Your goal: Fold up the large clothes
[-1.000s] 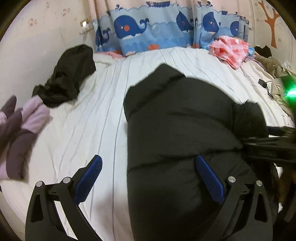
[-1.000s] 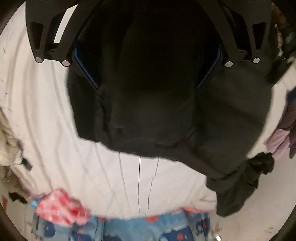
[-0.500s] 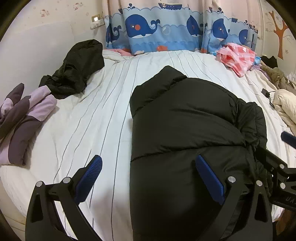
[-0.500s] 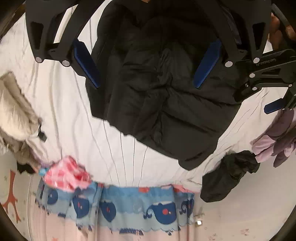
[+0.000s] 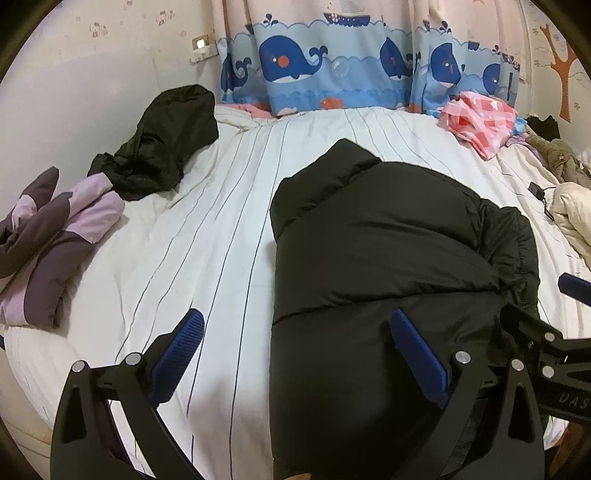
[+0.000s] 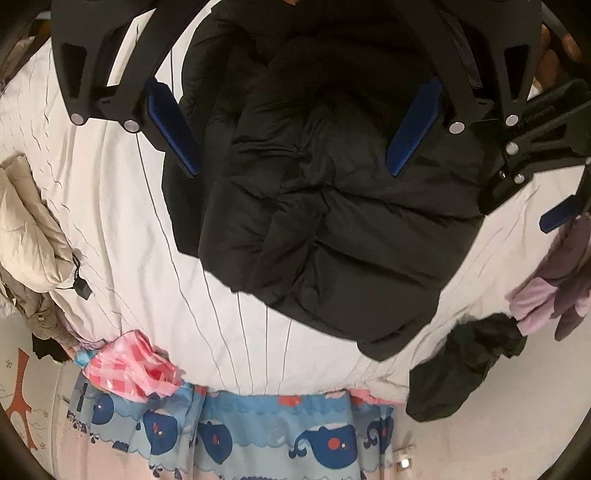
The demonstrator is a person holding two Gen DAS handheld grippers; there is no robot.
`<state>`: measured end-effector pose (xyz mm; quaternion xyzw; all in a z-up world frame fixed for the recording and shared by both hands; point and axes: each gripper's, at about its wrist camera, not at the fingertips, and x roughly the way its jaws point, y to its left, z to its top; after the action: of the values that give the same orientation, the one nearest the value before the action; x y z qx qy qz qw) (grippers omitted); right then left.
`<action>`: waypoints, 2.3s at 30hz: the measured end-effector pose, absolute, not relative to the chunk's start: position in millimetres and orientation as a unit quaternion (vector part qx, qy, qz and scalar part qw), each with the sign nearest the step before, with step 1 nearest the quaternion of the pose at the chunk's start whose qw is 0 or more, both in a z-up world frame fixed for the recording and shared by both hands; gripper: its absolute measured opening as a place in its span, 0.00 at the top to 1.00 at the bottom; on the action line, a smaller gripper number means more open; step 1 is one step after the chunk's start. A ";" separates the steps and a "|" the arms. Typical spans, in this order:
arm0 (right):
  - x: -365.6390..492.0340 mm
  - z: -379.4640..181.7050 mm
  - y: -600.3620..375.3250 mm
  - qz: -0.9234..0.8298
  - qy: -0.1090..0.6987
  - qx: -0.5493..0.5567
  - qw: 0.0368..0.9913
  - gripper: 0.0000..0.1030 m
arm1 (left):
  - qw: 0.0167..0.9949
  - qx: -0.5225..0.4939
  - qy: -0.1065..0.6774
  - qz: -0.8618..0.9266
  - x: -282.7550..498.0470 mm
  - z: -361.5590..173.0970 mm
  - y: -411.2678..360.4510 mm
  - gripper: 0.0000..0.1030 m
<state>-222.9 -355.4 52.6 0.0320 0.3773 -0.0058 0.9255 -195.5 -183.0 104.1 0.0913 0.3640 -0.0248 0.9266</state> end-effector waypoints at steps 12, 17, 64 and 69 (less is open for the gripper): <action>-229.4 61.0 -359.8 -0.024 0.363 0.032 0.931 0.07 | 0.932 0.078 0.353 -0.034 -204.0 112.9 -181.8 0.06; -230.6 62.6 -361.6 -0.026 0.359 0.027 0.933 0.06 | 0.933 0.078 0.350 -0.032 -206.3 113.5 -183.6 0.06; -227.7 60.8 -359.8 -0.013 0.365 0.021 0.931 0.07 | 0.936 0.065 0.345 -0.025 -210.2 116.4 -181.2 0.06; -227.7 60.9 -359.8 -0.012 0.366 0.016 0.931 0.07 | 0.934 0.060 0.351 -0.027 -204.8 111.6 -181.9 0.06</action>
<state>-227.7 -359.8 60.9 0.0161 0.3655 -0.0116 0.9306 -204.8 -181.9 111.6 0.0604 0.3508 -0.0268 0.9341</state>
